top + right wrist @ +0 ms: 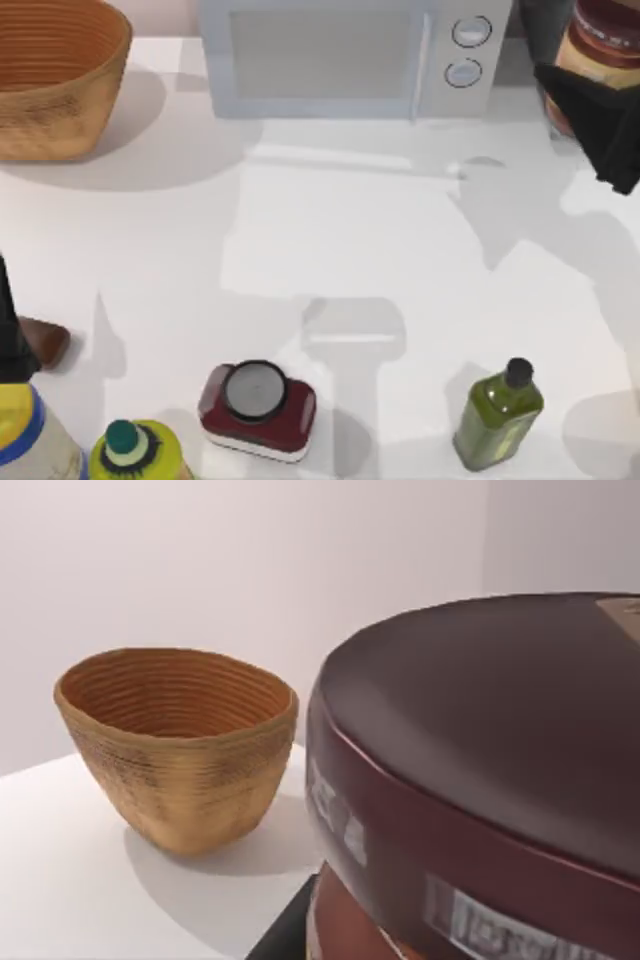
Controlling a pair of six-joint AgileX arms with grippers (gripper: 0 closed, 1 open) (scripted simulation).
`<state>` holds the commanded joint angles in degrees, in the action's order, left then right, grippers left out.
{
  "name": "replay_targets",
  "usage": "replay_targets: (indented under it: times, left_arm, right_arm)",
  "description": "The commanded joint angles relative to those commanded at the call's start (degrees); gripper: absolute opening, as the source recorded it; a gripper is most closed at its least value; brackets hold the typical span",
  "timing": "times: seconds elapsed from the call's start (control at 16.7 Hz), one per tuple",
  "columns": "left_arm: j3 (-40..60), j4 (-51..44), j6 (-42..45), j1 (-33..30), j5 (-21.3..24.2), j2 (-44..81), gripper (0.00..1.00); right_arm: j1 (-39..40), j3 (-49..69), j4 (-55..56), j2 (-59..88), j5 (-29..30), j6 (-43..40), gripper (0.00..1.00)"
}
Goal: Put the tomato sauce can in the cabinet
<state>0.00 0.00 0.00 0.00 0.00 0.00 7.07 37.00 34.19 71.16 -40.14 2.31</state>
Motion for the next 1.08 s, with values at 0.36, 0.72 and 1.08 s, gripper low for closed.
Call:
replay_targets:
  times: [0.36,0.72,1.08]
  left_arm:
    - [0.0,0.0,0.0,0.0,0.0,0.0,1.00]
    - [0.0,0.0,0.0,0.0,0.0,0.0,1.00]
    - [0.0,0.0,0.0,0.0,0.0,0.0,1.00]
  right_arm:
    - [-5.9,-18.5,-19.1,-41.4,21.8,-0.9,0.00]
    - [-7.3,-33.6,-31.7,-66.4,37.1,-2.0,0.00]
    - [-7.1,-37.0,-34.2,-71.2,40.1,-2.3,0.00]
